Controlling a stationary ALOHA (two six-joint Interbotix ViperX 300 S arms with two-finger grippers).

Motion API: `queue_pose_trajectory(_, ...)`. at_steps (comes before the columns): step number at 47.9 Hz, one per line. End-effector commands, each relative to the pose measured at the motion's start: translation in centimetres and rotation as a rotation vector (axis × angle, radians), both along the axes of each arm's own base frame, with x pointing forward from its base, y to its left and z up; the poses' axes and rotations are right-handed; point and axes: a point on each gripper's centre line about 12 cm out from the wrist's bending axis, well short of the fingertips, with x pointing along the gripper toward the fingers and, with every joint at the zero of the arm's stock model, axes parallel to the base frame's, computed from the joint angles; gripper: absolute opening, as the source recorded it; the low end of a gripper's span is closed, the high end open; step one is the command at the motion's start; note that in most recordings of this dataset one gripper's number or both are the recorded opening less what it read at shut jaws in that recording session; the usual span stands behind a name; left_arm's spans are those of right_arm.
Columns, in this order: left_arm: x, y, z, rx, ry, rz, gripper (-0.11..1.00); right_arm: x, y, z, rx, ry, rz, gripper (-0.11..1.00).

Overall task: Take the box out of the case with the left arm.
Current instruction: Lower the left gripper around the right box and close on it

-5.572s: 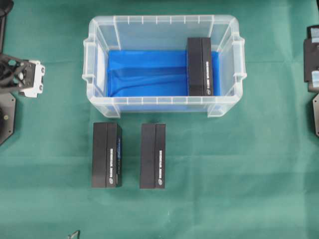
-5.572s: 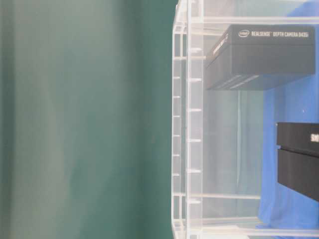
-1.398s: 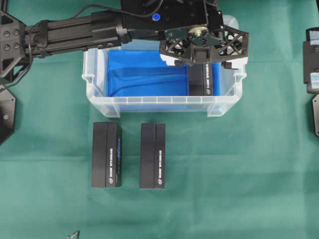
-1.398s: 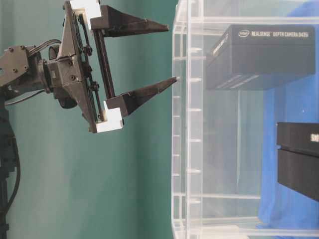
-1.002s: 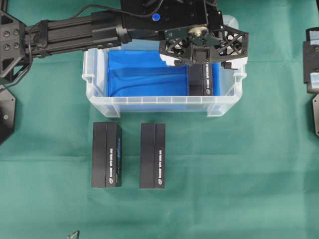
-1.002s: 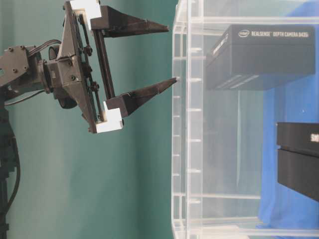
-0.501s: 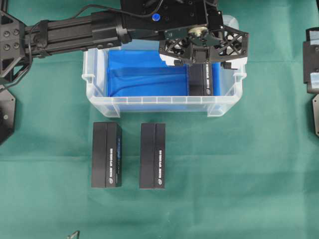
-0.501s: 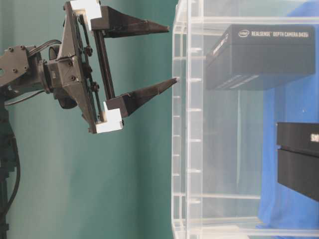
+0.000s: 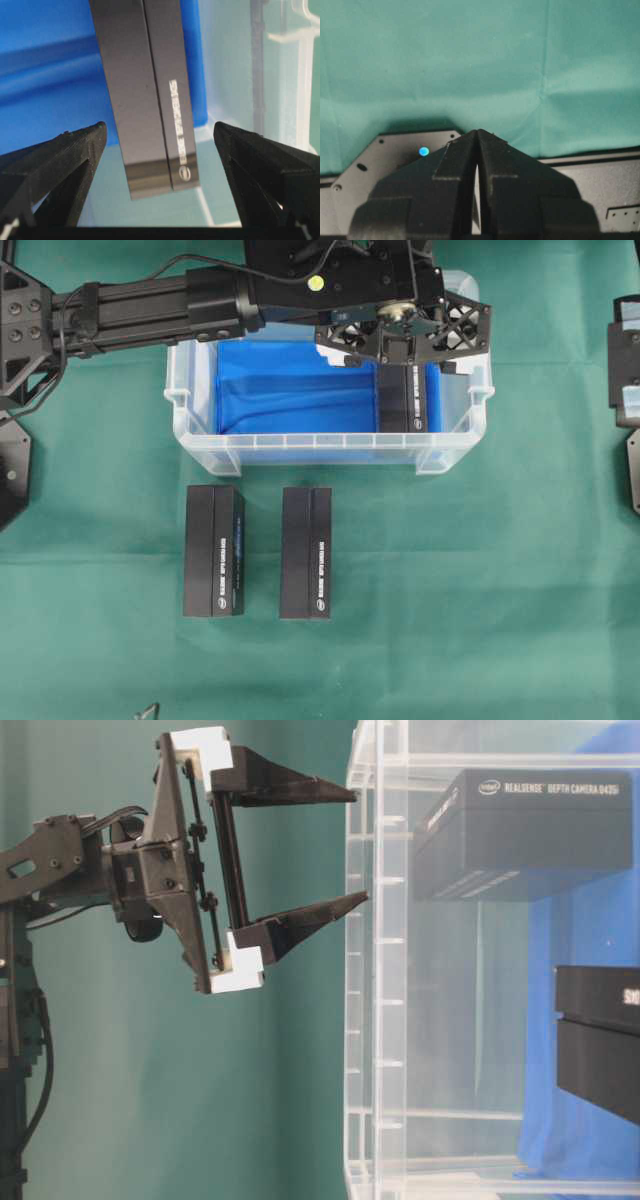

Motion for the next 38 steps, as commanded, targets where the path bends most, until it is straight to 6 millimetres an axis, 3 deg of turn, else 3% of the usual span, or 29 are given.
queue_pose_trajectory(1,-0.1,0.2,1.3,0.025,-0.039,0.002,0.88,0.1,0.0,0.3,0.001,-0.012,0.002,0.02)
queue_pose_trajectory(21,-0.2,0.2,-1.1,0.014,-0.042,0.034,0.88,0.1,0.0,0.3,0.001,-0.012,0.002,0.02)
queue_pose_trajectory(38,0.7,-0.4,-4.5,0.004,-0.043,0.039,0.88,0.1,0.0,0.3,0.001,-0.012,0.002,0.02)
